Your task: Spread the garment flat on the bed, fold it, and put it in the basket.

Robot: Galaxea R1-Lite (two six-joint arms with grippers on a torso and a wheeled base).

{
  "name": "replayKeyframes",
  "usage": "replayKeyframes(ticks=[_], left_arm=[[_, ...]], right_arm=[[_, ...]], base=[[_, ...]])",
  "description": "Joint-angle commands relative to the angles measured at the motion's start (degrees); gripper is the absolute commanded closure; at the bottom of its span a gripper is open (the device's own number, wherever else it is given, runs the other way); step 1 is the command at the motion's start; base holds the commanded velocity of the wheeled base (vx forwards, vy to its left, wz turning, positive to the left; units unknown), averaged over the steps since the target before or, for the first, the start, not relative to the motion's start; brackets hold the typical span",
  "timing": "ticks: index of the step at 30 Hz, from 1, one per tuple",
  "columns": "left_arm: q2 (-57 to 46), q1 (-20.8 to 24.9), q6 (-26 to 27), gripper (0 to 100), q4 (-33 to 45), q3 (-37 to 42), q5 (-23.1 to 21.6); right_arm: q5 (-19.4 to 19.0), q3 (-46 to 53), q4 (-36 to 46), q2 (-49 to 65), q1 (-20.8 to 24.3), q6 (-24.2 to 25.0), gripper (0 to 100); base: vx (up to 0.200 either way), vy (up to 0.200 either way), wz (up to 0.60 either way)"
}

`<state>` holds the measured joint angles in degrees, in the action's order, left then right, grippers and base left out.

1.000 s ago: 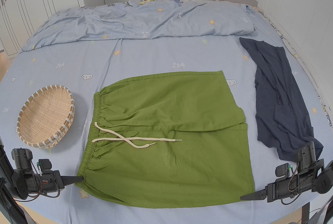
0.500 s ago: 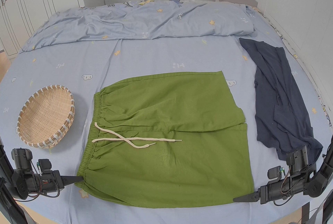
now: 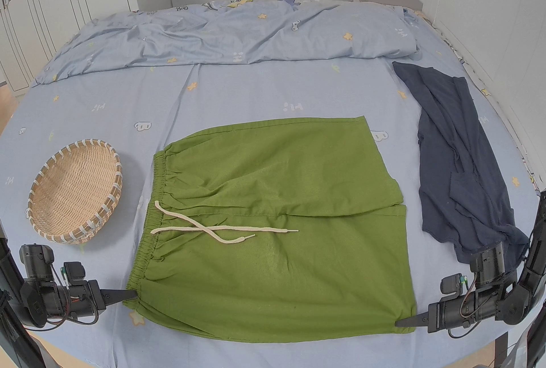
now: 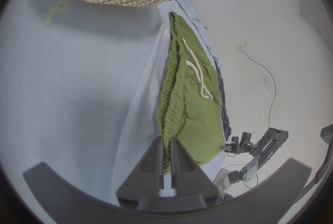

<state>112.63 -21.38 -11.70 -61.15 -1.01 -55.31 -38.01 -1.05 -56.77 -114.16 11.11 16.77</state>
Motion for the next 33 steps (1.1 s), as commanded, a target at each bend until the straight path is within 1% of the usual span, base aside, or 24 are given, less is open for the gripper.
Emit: replayKeyframes(ticks=[1,2,3,4,7,9,10,11,12,13,14,15,16,17,19,20,21,27,29,31,33], left_arm=[[0.0,-0.5,-0.1,100,0.5,0.8,0.1],[-0.4,-0.9,-0.1,100,0.9,0.8,0.1],[-0.4,-0.9,-0.1,100,0.9,0.8,0.1],[-0.7,-1.6,-0.1,100,1.9,0.7,0.1],[-3.0,-2.1,0.0,100,5.3,0.7,0.1],[-5.1,-2.3,0.7,100,8.9,0.7,0.2],[-5.3,-2.3,0.8,100,9.2,0.7,0.2],[-7.2,-3.0,3.1,100,12.5,0.7,0.2],[-7.2,-3.0,3.1,100,12.5,0.7,0.2],[-8.0,-3.8,7.3,100,16.1,0.7,0.3],[-8.0,-4.5,10.0,100,17.9,0.7,0.3],[-8.0,-5.2,12.9,100,19.6,0.7,0.3],[-8.0,-5.3,13.8,100,20.0,0.7,0.3],[-7.7,-6.6,17.9,100,22.1,0.5,0.3],[-7.5,-7.6,21.3,100,24.0,0.4,0.3],[-7.5,-7.6,21.3,100,24.0,0.4,0.3],[-7.5,-8.1,23.0,100,25.4,0.0,0.3],[-8.3,-7.1,23.1,100,27.0,-0.4,0.8],[-9.8,-6.1,22.8,100,28.8,-1.4,0.9],[-11.8,-5.1,21.4,100,31.4,-2.7,1.3],[-17.3,-2.7,16.3,100,38.5,-6.6,2.4]], right_arm=[[-0.4,1.0,2.2,1.0,-1.2,-0.2,100],[-0.4,1.0,4.7,3.0,-1.5,-0.3,100],[-0.4,1.0,4.7,3.0,-1.5,-0.3,100],[-0.4,1.0,10.5,8.0,-1.9,-0.6,100],[-0.4,1.0,17.3,14.2,-2.1,-2.7,100],[-0.4,1.0,20.6,16.1,-1.7,-3.5,100],[-0.4,1.0,20.7,16.1,-1.7,-3.6,100],[-0.4,0.6,22.7,16.0,-1.7,-4.6,100],[-0.4,0.6,22.7,16.0,-1.7,-4.6,100],[-0.4,0.5,23.5,15.7,-2.2,-7.0,100],[-0.3,0.5,23.5,15.3,-2.4,-8.4,100],[-0.3,0.5,23.5,14.4,-2.9,-9.6,100],[-0.3,0.5,23.5,14.1,-3.1,-9.8,100],[-0.3,0.3,23.5,12.4,-4.1,-10.9,100],[-0.3,0.3,23.3,11.8,-4.4,-11.7,100],[-0.3,0.3,23.3,11.8,-4.4,-11.7,100],[-0.3,0.3,23.2,11.8,-4.8,-11.8,100],[-0.4,-0.4,23.5,12.7,-4.9,-11.4,100],[-0.4,-1.7,23.8,15.6,-5.0,-10.6,100],[-0.3,-3.2,25.1,18.9,-4.9,-9.0,100],[-0.2,-7.2,30.5,23.5,-4.3,-5.4,100]], base=[[0.0,0.0,0.0],[0.0,0.0,0.0],[0.0,0.0,0.0],[0.0,0.0,0.0],[0.0,0.0,0.0],[0.0,0.0,0.0],[0.0,0.0,0.0],[0.0,0.0,0.0],[0.0,0.0,0.0],[0.0,0.0,0.0],[0.0,0.0,0.0],[0.0,0.0,0.0],[0.0,0.0,0.0],[0.0,0.0,0.0],[0.0,0.0,0.0],[0.0,0.0,0.0],[0.0,0.0,0.0],[0.0,0.0,0.0],[0.0,0.0,0.0],[0.0,0.0,0.0],[0.0,0.0,0.0]])
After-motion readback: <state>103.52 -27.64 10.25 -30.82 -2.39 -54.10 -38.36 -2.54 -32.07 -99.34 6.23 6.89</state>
